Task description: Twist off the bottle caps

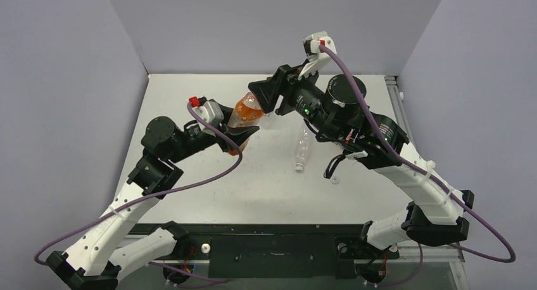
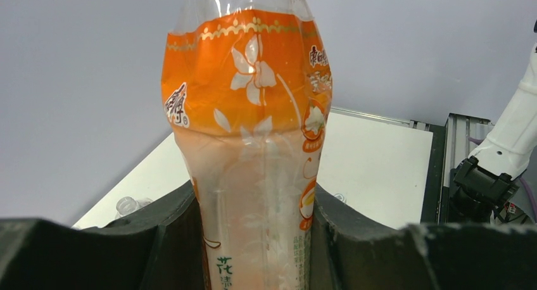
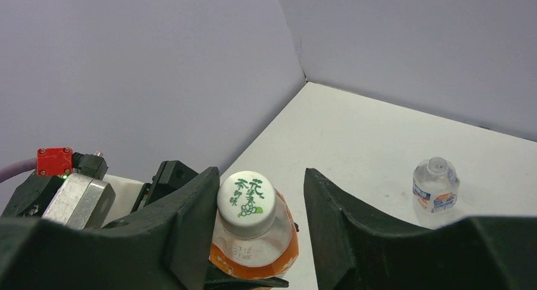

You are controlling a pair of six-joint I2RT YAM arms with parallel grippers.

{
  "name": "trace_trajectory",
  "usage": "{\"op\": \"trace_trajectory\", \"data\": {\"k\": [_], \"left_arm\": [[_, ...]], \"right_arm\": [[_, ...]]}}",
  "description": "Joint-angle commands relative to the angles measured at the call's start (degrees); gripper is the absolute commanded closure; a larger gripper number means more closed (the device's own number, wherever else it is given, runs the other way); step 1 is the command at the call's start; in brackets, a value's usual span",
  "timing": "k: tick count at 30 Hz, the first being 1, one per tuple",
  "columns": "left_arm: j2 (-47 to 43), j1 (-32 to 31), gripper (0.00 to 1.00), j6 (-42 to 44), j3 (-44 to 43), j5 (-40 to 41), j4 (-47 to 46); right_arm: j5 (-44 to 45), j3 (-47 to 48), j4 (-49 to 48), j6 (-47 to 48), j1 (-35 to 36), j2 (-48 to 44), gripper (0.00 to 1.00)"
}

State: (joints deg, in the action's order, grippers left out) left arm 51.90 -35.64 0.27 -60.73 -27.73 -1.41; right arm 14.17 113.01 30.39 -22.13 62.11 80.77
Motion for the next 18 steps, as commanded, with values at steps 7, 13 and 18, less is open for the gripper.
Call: {"op": "trace_trajectory", "data": {"k": [7,13,18], "left_arm": [[-1.0,0.1,0.93,-1.7,-0.4,-1.5,-1.5],[0.1,0.2,0.96,-6.0,-2.0,-4.0,-1.1],[0.0,0.5,0.99,-12.9,-4.0,-12.9,-3.5]], "right_arm": [[-5.8,1.3,-3.3,-2.1,-1.3,1.1,0.78],[-13.4,1.5,-2.3,0.1,-3.1,1.0,1.0],[-35.5,-2.9,-9.3,0.7,-7.0,-2.1,1.0]]}}
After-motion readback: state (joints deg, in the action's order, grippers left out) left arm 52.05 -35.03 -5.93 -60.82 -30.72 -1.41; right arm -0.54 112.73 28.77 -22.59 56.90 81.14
